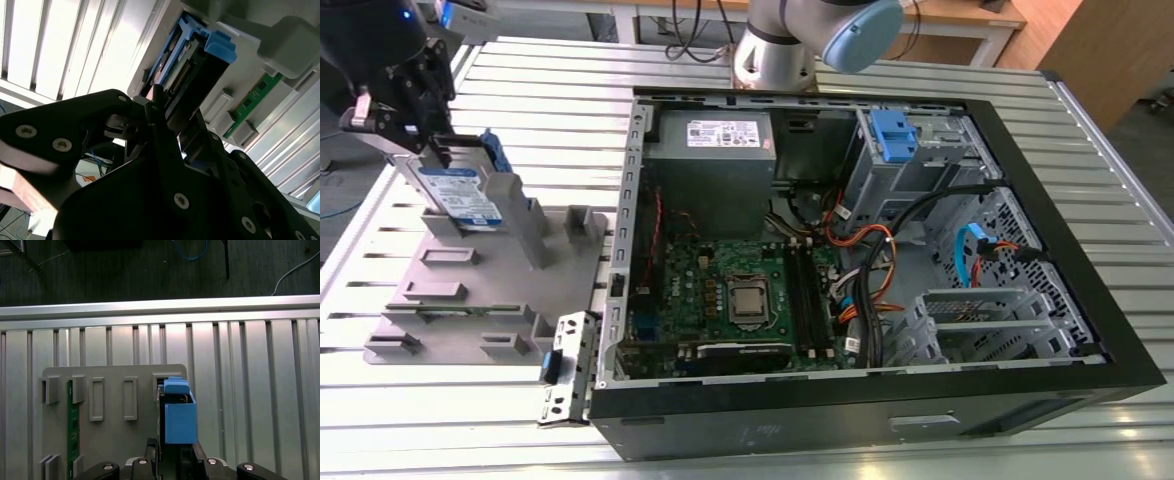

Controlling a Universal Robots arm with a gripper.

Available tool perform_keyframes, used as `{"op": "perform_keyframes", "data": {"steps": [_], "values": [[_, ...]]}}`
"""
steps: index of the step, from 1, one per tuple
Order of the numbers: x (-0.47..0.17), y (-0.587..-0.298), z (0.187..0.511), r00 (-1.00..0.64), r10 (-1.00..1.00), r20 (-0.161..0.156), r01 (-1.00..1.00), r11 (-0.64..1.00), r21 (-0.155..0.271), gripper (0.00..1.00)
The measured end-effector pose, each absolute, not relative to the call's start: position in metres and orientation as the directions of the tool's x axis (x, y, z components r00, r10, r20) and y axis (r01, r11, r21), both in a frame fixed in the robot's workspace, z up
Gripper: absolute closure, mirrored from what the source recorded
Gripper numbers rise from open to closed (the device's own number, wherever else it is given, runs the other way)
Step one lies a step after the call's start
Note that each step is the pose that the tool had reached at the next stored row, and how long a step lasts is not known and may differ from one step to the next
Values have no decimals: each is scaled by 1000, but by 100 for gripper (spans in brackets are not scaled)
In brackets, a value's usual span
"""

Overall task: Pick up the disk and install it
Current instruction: 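Pick up the disk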

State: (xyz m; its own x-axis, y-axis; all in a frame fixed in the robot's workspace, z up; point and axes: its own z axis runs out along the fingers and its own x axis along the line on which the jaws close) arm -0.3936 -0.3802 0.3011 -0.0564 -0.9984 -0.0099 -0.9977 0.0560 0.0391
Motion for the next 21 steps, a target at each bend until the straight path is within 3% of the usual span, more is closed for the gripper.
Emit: {"op": "perform_keyframes", "data": {"steps": [21], "values": [[-392,-376,300,-56,-998,-10,-998,56,39,62]]}}
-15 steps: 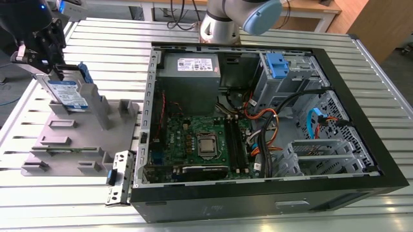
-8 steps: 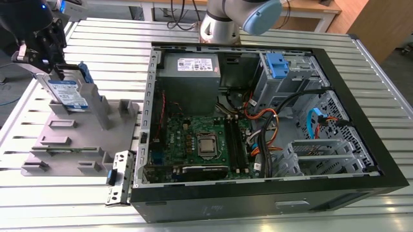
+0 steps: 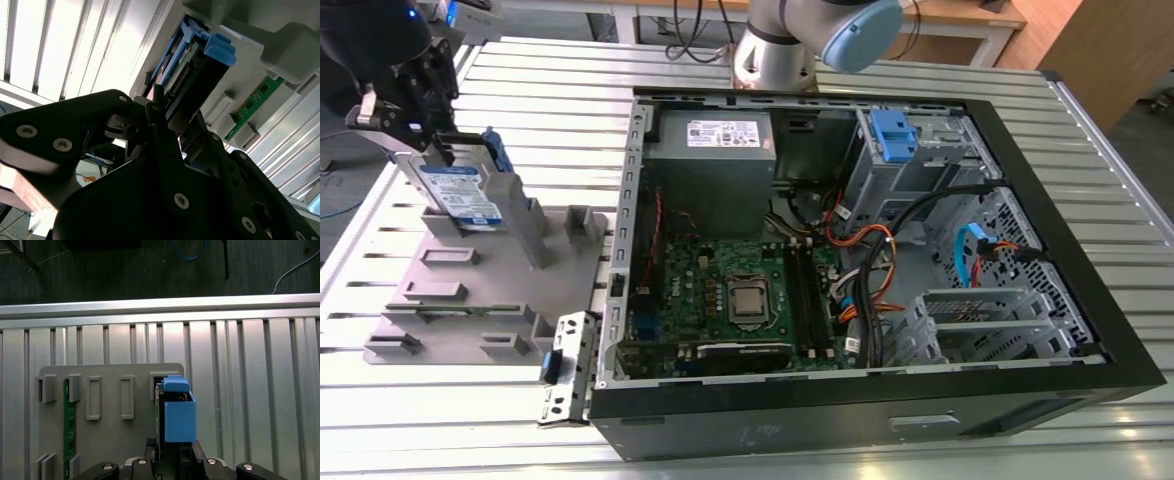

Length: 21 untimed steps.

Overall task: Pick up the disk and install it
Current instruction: 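Pick up the disk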

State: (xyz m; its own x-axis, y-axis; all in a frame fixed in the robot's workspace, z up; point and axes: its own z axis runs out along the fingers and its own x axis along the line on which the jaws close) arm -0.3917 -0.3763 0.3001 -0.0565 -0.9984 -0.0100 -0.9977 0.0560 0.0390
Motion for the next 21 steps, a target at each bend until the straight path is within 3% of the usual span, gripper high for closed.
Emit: {"op": "perform_keyframes", "data": {"steps": [4,21], "values": [[-392,-376,300,-56,-998,-10,-998,56,39,65],[-391,-376,307,-56,-998,-10,-998,56,39,65]]}}
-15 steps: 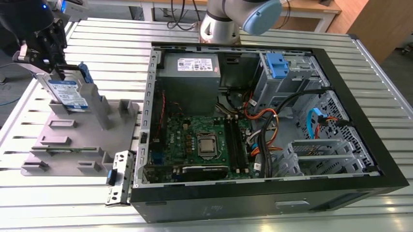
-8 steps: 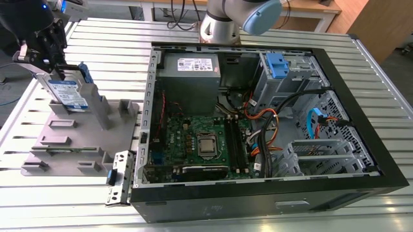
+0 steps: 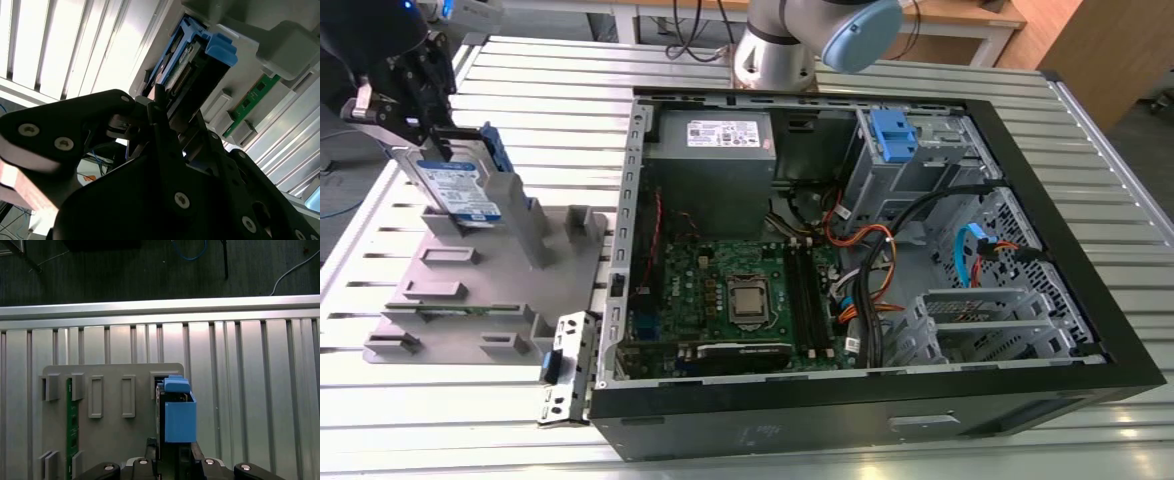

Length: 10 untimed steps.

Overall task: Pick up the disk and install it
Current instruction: 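Pick up the disk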

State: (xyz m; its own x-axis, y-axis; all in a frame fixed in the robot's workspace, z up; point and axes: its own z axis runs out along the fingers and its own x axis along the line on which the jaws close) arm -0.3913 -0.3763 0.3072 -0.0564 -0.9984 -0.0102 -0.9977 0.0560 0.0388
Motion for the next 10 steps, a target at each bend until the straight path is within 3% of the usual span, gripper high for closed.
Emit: {"op": "perform_keyframes", "data": {"steps": [10], "values": [[-391,-376,308,-56,-998,-10,-998,56,39,65]]}}
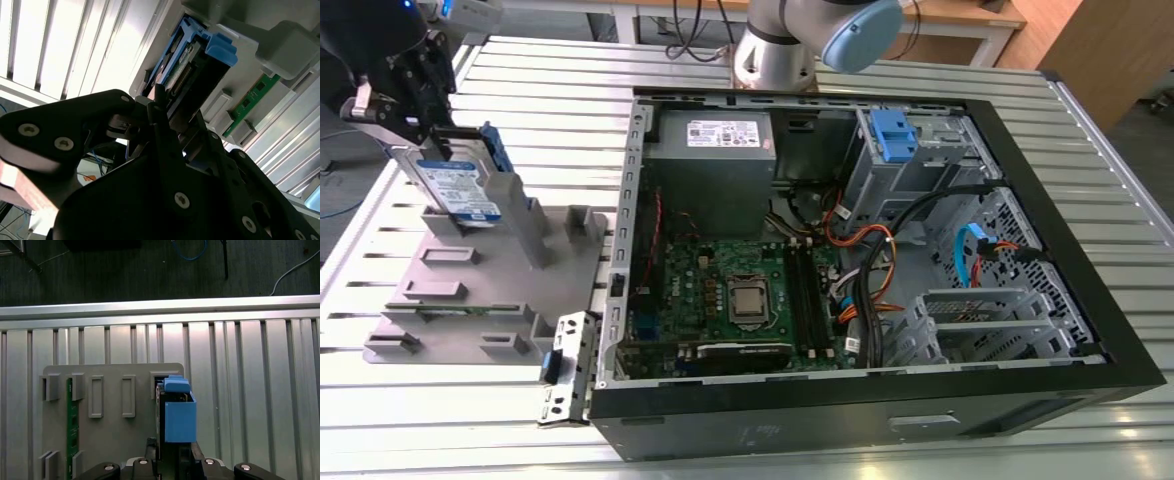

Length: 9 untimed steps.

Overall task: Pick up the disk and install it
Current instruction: 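Pick up the disk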

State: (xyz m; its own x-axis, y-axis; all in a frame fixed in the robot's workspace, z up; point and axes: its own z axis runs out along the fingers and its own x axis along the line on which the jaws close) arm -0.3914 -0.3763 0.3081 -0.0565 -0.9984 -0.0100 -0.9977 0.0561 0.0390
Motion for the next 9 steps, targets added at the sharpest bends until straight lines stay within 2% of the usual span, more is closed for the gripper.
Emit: {"op": "perform_keyframes", "data": {"steps": [9], "values": [[-391,-376,321,-56,-998,-10,-998,56,39,65]]}}
